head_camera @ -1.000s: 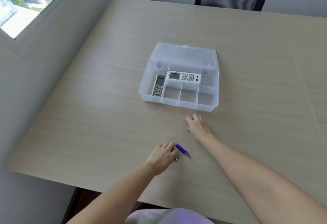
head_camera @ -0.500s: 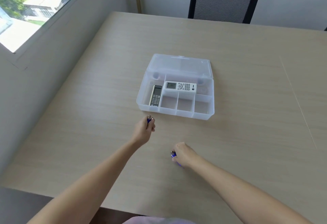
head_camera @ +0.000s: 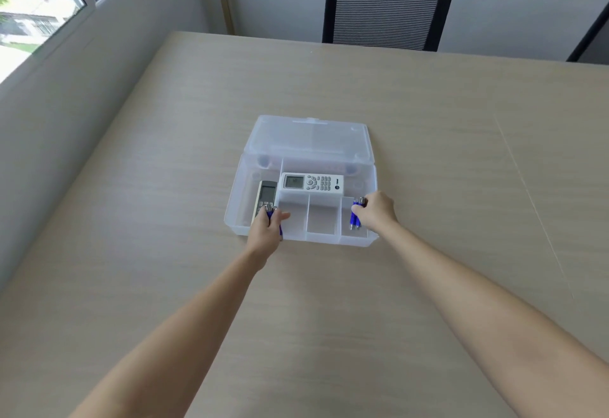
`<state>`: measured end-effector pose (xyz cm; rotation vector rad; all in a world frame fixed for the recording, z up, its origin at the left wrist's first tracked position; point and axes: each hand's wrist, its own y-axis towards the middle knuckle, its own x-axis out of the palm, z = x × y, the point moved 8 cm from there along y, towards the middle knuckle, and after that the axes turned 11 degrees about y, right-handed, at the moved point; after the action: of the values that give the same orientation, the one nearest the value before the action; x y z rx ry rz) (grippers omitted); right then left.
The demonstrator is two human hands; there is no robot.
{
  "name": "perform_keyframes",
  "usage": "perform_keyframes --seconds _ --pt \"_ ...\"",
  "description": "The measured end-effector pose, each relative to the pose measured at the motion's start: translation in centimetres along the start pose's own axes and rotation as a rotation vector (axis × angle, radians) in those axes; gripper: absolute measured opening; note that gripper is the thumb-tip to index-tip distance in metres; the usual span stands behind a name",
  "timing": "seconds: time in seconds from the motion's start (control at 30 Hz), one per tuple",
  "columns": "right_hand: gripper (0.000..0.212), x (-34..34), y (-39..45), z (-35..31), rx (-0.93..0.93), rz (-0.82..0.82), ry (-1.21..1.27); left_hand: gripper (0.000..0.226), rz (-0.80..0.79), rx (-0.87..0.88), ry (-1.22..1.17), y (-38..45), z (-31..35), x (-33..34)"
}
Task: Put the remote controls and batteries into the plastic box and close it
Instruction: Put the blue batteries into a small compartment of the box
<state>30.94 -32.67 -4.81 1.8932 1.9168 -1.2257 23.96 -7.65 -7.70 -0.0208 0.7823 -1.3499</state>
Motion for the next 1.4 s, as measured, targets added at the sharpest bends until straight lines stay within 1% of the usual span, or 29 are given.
perform_keyframes --seconds 0.03,0.1,0.13,0.17,0.2,0.27,0.3,0.33,0.37,0.4,0.47,0.5,0.53,0.6,0.67,0.7,0.73,0.8,0.93,1.0,1.07,1.13,1.2,1.23,1.27,1.33,1.37,1.4 --pt "0.036 1.2 0.0 0.8 0.082 -0.05 0.009 0.024 0.004 -0.004 -0.018 -0.4 -0.4 -0.2" --pt "0.027 3.1 -0.3 2.4 0.253 -0.121 0.109 0.024 0.003 -0.003 -0.053 -0.8 -0.8 -0.3" --pt "0.023 3.2 0.0 4.1 0.349 -0.148 0.172 0.023 -0.024 -0.011 -0.038 -0.7 -0.2 0.7" --pt "0.021 3.2 0.1 5.4 0.409 -0.161 0.197 0.023 -0.042 -0.028 -0.014 -0.7 0.2 1.6" --pt "0.022 3.3 0.1 5.6 0.423 -0.171 0.196 0.023 -0.022 -0.045 0.016 -1.0 0.3 1.2" --pt "0.027 3.1 0.0 4.9 0.393 -0.197 0.176 0.025 0.058 -0.067 0.079 -1.2 1.3 0.1" --pt "0.027 2.8 0.1 4.1 0.367 -0.226 0.122 0.024 0.08 -0.065 0.065 -1.2 2.1 -0.2" --pt "0.027 2.3 0.5 3.3 0.329 -0.252 0.043 0.022 0.074 -0.059 0.014 -1.3 2.9 -0.2" --pt "0.026 1.6 0.9 2.2 0.271 -0.242 -0.035 0.021 0.042 -0.059 -0.042 -1.5 3.7 0.1" --pt "0.023 0.4 1.5 1.1 0.183 -0.178 -0.087 0.019 -0.011 -0.065 -0.078 -1.6 4.5 0.7" --pt "0.015 -3.1 2.8 -1.1 0.004 0.04 -0.097 0.011 -0.162 -0.097 -0.126 -1.7 6.2 2.6" --pt "0.016 -4.8 3.4 -1.7 -0.044 0.14 -0.078 0.009 -0.253 -0.122 -0.16 -2.0 6.9 3.9" --pt "0.019 -5.7 4.0 -2.1 -0.069 0.179 -0.07 0.015 -0.336 -0.145 -0.183 -2.2 7.5 5.2" --pt "0.016 -6.0 5.2 -1.7 -0.078 0.115 -0.046 0.036 -0.454 -0.149 -0.139 -2.8 8.7 8.4" --pt "0.02 -6.1 6.0 -1.0 -0.089 0.069 -0.019 0.053 -0.521 -0.11 -0.027 -3.2 9.9 11.5" --pt "0.02 -6.2 6.2 -1.0 -0.1 0.064 -0.015 0.055 -0.537 -0.079 0.034 -3.1 10.3 12.8" --pt "0.026 -6.3 6.4 -1.0 -0.113 0.069 -0.007 0.054 -0.54 -0.053 0.092 -2.9 10.6 13.9" --pt "0.04 -6.5 6.9 -0.5 -0.099 0.08 0.018 0.049 -0.51 -0.039 0.183 -2.5 10.8 15.4" --pt "0.039 -6.5 7.3 0.7 -0.038 0.069 0.095 0.045 -0.417 -0.014 0.364 -1.5 10.1 17.0" --pt "0.039 -6.3 7.5 0.8 -0.029 0.067 0.092 0.046 -0.404 0.016 0.434 -1.5 9.9 17.1" --pt "0.038 -6.0 7.9 0.4 -0.023 0.064 0.082 0.051 -0.403 0.009 0.468 -1.6 10.2 16.4" --pt "0.038 -2.6 7.8 -3.3 -0.051 -0.037 0.134 0.055 -0.336 -0.022 0.475 -0.8 8.9 11.9" --pt "0.037 -2.5 8.5 -3.5 -0.01 -0.043 0.158 0.052 -0.326 -0.032 0.423 -1.0 8.9 9.7" --pt "0.035 -2.4 9.0 -3.6 0.027 -0.047 0.177 0.047 -0.306 0.006 0.406 -1.1 8.9 8.4" --pt "0.032 -2.7 9.2 -2.8 0.083 -0.047 0.235 0.041 -0.241 0.091 0.396 -1.5 9.2 7.1" --pt "0.025 -0.9 10.7 -5.3 0.115 -0.068 0.366 0.034 0.049 0.255 0.425 -0.9 8.8 -0.1" --pt "0.03 -1.6 11.2 -5.1 0.108 -0.029 0.384 0.038 0.166 0.339 0.499 -1.1 8.5 -2.0" --pt "0.032 -2.3 11.8 -5.1 0.096 0.006 0.394 0.051 0.241 0.356 0.628 -0.9 7.5 -3.5"
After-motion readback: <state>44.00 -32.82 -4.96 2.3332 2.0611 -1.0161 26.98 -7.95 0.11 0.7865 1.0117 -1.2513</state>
